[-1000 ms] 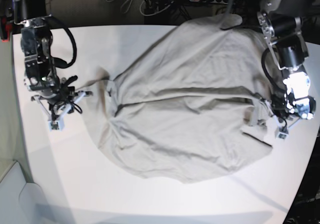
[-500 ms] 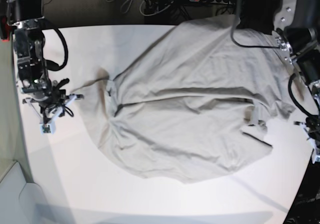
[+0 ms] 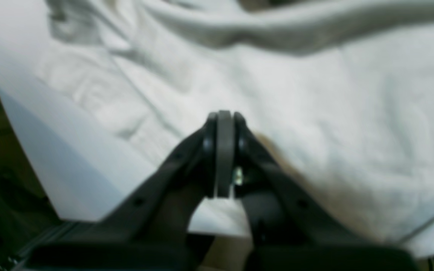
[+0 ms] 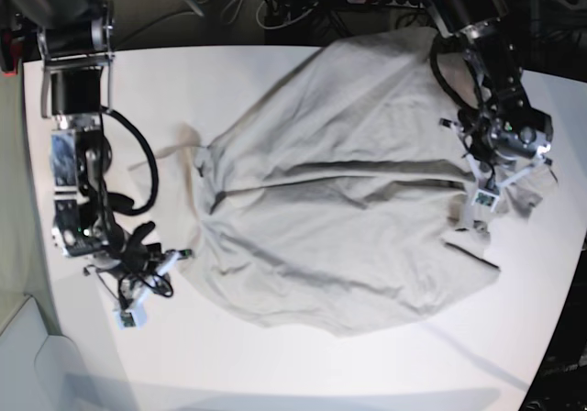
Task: Layout the t-shirt on the table in an organized manner, then fold the t-shirt properly
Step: 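Regrasp the shirt edge with the left gripper and pull it outward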
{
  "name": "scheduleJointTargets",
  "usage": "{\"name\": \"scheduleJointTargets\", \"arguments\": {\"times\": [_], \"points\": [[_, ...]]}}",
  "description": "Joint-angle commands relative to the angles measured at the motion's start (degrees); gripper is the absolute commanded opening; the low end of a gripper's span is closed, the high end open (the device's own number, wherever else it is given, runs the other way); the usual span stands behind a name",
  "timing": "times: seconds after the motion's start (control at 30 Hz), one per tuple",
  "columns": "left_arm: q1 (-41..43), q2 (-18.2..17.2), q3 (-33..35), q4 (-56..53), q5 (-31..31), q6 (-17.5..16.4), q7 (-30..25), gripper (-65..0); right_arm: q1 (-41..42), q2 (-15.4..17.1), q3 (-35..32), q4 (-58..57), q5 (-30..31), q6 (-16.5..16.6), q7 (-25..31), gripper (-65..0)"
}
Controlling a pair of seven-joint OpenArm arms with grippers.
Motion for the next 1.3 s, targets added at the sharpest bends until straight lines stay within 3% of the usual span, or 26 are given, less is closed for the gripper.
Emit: {"name": "scheduleJointTargets", "arguments": {"times": [0.0,0.1,0.2,0.43,0.63,0.7,0.87,0.97,1.1,1.27], "points": [[0.6,0.0,0.0,3.0,0.3,0.3,-0.2,-64.9,3.7,-0.2,0.4,-3.1,-0.4,1.1,1.3,-64.7],[4.3,1.8,-0.1,8.2,0.3,0.3,-0.1,-64.9,9.9,-2.7,0.3,-14.7,-0.4,4.7,3.2,-64.7],[7.5,2.3,-0.1,11.9,0.2,0.3,2.0,-64.9,15.3,-4.7,0.3,-26.4,-0.4,6.3,7.2,-64.7],[12.5,2.4,-0.2,13.9,-0.1,0.3,3.7,-64.9,19.1,-7.0,0.4,-44.1,-0.4,6.1,18.5,-64.6],[12.5,3.4,-0.1,13.8,-0.2,0.3,3.6,-64.9,18.9,-6.9,0.3,-51.0,-0.6,5.8,22.9,-64.6],[12.2,4.0,-0.1,13.8,-0.2,0.3,3.6,-64.9,18.8,-5.4,0.3,-51.9,-2.7,4.1,23.8,-64.6],[9.4,4.3,0.2,13.2,-0.2,0.3,3.5,-64.9,17.1,-1.6,0.6,-51.9,-6.8,-3.8,25.1,-64.6],[7.5,5.0,0.3,11.7,-0.2,0.3,3.5,-64.9,16.8,0.6,0.7,-51.9,-7.0,-5.7,24.7,-64.6],[5.1,7.5,0.4,7.8,-0.2,0.3,3.4,-64.9,14.9,3.4,0.8,-52.2,-6.6,-12.2,24.5,-64.6],[3.7,8.8,0.4,1.8,-0.1,0.3,-2.5,-64.9,12.0,4.4,0.7,-52.0,-6.6,-13.3,24.5,-64.6]]}}
